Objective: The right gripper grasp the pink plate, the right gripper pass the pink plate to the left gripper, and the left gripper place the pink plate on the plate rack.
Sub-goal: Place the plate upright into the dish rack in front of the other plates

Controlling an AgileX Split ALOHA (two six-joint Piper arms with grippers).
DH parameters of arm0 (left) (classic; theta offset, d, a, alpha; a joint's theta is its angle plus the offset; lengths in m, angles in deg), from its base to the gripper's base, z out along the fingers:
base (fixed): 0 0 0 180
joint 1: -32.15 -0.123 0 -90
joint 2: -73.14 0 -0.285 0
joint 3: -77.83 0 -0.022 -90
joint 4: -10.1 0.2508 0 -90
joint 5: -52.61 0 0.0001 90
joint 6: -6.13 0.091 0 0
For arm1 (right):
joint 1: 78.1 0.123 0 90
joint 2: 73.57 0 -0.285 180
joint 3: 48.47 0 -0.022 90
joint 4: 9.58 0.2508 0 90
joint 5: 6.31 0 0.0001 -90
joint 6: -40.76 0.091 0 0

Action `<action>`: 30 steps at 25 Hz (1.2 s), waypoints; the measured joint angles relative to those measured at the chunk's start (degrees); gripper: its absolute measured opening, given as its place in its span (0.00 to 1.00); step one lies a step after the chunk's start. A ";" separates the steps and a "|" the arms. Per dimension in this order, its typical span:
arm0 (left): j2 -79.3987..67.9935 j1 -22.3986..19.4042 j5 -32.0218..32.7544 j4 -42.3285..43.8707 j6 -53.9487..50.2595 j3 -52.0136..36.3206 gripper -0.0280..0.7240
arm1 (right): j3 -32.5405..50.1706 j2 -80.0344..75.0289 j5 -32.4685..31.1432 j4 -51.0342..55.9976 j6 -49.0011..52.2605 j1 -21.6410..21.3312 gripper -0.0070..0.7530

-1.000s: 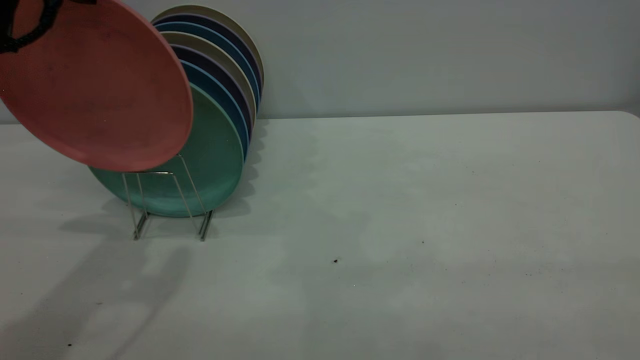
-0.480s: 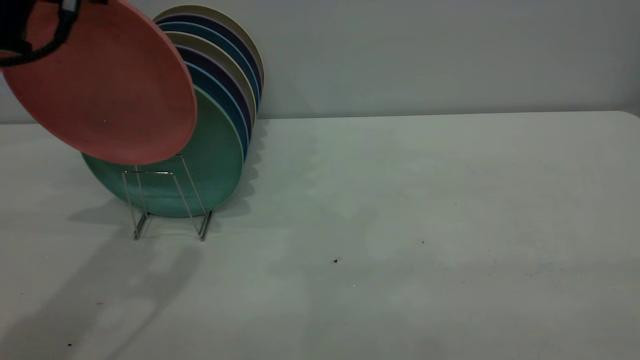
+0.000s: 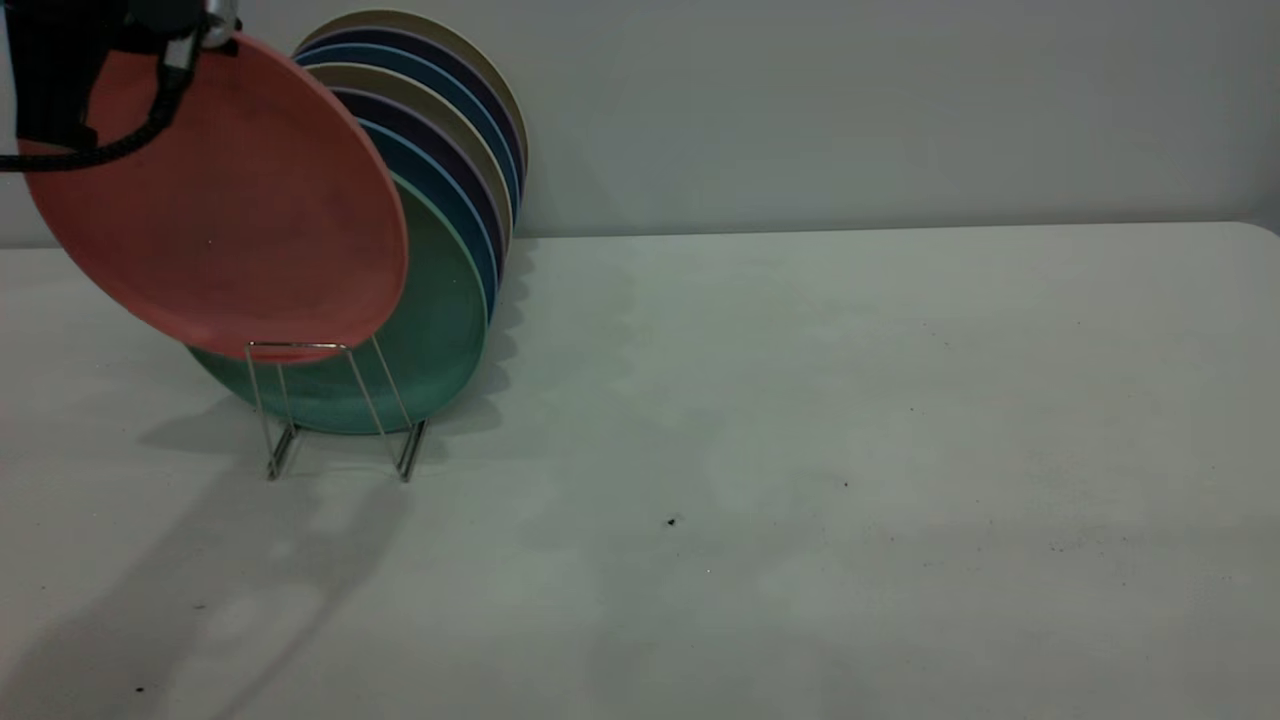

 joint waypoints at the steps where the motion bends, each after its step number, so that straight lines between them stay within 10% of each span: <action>1: -0.11 0.00 0.00 0.00 -0.05 0.00 0.06 | 0.00 0.00 0.00 -0.06 0.08 0.00 0.48; 30: -10.20 1.22 -3.47 0.00 -1.94 0.00 0.07 | 0.00 0.00 0.11 -0.80 1.10 0.00 0.48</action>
